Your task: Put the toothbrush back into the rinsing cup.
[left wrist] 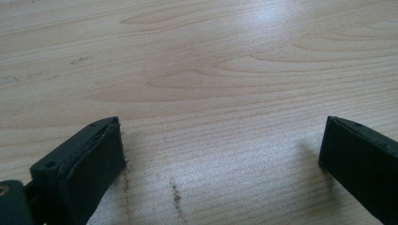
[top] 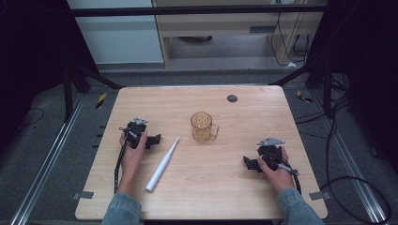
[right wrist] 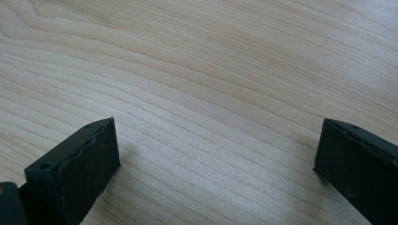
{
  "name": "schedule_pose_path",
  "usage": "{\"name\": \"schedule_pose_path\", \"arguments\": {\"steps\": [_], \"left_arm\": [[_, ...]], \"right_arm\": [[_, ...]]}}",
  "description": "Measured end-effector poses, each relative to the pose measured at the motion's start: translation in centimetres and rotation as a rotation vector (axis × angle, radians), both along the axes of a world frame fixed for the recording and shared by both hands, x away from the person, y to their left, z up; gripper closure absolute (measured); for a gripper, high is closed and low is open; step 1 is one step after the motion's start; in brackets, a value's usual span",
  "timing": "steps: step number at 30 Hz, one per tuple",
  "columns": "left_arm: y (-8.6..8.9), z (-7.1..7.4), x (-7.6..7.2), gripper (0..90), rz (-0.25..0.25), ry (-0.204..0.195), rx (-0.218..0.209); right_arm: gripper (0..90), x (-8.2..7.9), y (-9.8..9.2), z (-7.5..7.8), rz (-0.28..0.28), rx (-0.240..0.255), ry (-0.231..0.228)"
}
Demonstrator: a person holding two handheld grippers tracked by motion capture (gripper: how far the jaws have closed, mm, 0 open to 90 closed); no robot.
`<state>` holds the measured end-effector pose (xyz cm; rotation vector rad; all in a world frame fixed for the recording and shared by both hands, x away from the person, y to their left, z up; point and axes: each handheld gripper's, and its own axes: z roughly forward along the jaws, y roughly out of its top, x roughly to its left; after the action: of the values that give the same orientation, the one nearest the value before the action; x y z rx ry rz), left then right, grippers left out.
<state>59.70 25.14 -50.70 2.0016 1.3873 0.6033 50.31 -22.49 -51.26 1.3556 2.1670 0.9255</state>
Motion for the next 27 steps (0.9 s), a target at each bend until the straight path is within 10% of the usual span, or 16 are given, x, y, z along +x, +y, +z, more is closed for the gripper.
{"name": "schedule_pose_path", "arguments": {"steps": [14, 27], "left_arm": [[0.8, 1.1, -2.0, 3.0, 0.003, -0.005, 0.040], [2.2, 4.1, -4.9, 5.3, 0.062, -0.027, -0.049]], "right_arm": [[0.3, 0.0, 0.0, 0.0, 0.000, 0.000, 0.000], [0.3, 0.0, 0.0, 0.0, -0.001, 0.000, 0.001]]}}
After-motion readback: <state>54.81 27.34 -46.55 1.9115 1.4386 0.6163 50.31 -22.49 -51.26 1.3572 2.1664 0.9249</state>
